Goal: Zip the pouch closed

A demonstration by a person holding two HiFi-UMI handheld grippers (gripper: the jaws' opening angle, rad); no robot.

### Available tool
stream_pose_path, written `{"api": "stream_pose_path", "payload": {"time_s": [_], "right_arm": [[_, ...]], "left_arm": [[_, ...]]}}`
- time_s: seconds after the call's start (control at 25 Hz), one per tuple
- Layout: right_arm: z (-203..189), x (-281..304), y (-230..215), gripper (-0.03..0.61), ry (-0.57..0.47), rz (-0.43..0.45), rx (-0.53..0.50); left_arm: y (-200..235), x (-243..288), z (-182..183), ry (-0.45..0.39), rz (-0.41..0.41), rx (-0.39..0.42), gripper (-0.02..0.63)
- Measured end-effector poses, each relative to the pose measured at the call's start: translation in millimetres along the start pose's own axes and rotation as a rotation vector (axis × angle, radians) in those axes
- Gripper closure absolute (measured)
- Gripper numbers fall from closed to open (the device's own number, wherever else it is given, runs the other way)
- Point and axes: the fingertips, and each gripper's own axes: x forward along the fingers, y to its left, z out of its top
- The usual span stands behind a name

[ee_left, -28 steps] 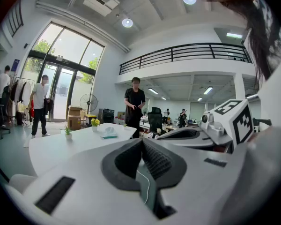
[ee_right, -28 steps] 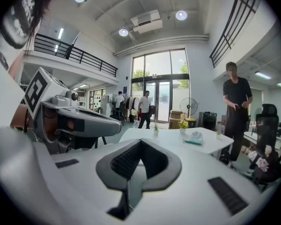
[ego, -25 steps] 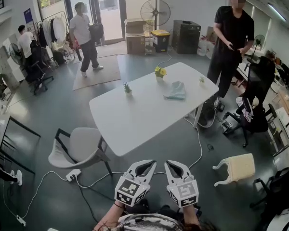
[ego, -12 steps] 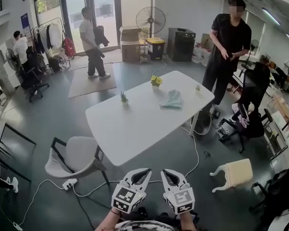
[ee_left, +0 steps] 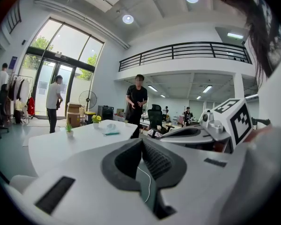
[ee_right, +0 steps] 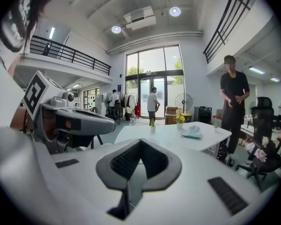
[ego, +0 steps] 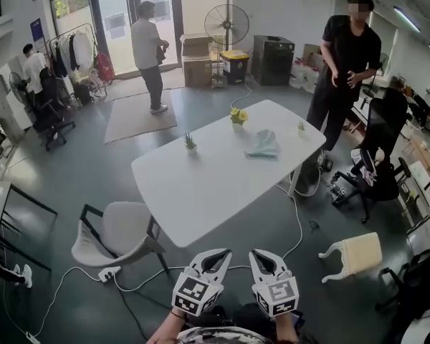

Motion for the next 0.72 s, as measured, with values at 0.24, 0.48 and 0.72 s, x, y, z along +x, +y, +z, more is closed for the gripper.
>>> {"api": "stream_pose_path", "payload": {"time_s": [0.24, 0.48, 0.72], "right_arm": [[0.0, 14.9, -25.1, 0.588, 0.007, 0.002, 0.011], [-2.8, 37.5, -82.0, 0.588, 0.016, 0.026, 0.016], [15.2, 62.1, -158.4, 0.588, 0.003, 0.08, -0.023]], "left_arm": [[8.9, 27.5, 1.7, 0.008, 0.002, -0.02, 0.601], [21.1, 83.5, 8.7, 0.01, 0.037, -0.031, 0.601], [26.9, 156.6, 33.4, -0.012, 0.093, -0.047, 0.601]]}}
